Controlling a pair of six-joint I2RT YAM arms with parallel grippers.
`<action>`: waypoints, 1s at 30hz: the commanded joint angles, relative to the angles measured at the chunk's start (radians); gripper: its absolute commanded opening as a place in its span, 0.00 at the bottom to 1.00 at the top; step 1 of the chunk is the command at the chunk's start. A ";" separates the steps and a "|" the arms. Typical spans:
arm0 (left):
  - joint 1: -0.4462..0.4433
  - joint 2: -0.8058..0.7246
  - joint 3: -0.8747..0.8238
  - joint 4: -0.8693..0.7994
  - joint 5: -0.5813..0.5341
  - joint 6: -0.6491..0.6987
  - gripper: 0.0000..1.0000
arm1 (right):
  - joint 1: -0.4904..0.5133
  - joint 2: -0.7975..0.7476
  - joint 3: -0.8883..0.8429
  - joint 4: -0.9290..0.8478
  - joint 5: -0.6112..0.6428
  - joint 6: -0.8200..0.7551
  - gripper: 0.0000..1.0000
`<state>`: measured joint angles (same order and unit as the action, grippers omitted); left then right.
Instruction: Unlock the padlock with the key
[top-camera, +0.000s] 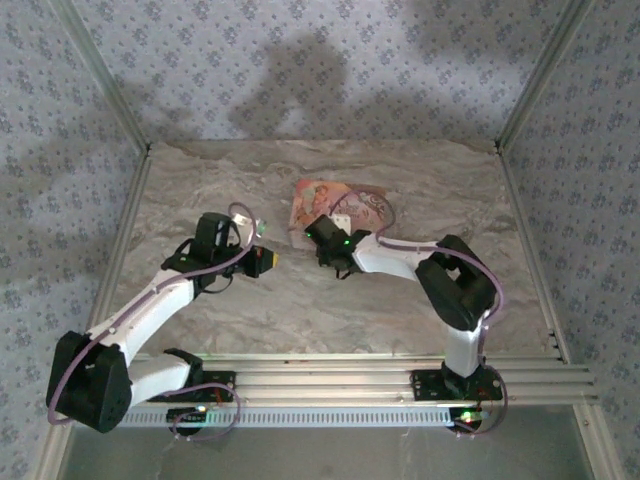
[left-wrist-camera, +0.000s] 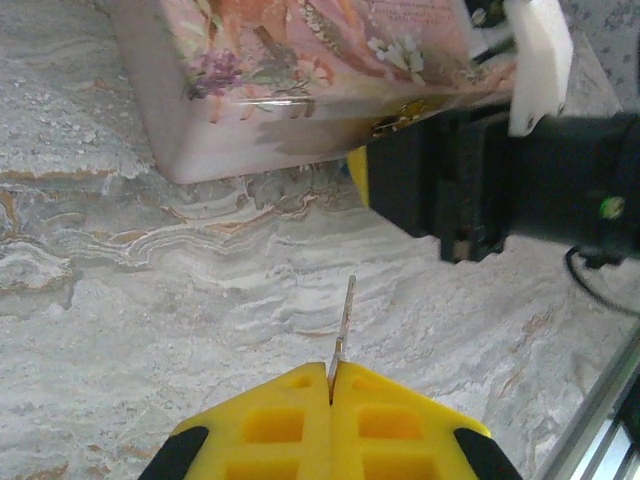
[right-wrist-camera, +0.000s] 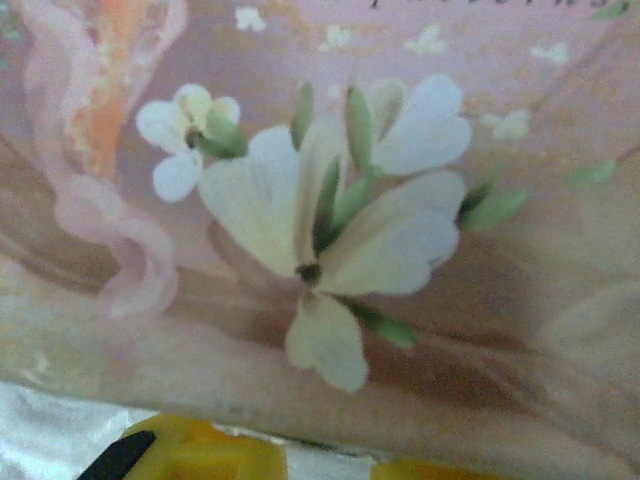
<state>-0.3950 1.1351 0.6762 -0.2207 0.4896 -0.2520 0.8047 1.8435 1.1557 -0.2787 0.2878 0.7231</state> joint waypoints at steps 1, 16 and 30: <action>-0.011 -0.047 -0.032 0.061 0.053 0.053 0.00 | -0.041 -0.085 -0.013 0.023 -0.191 -0.071 0.03; -0.086 -0.099 -0.193 0.361 0.213 0.207 0.00 | -0.206 -0.184 0.029 -0.112 -0.647 -0.152 0.00; -0.145 0.272 -0.167 0.727 0.263 0.201 0.00 | -0.281 -0.220 0.083 -0.189 -0.856 -0.212 0.00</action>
<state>-0.5369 1.3785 0.4759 0.3866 0.7109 -0.0818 0.5354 1.6691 1.1889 -0.4438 -0.4717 0.5514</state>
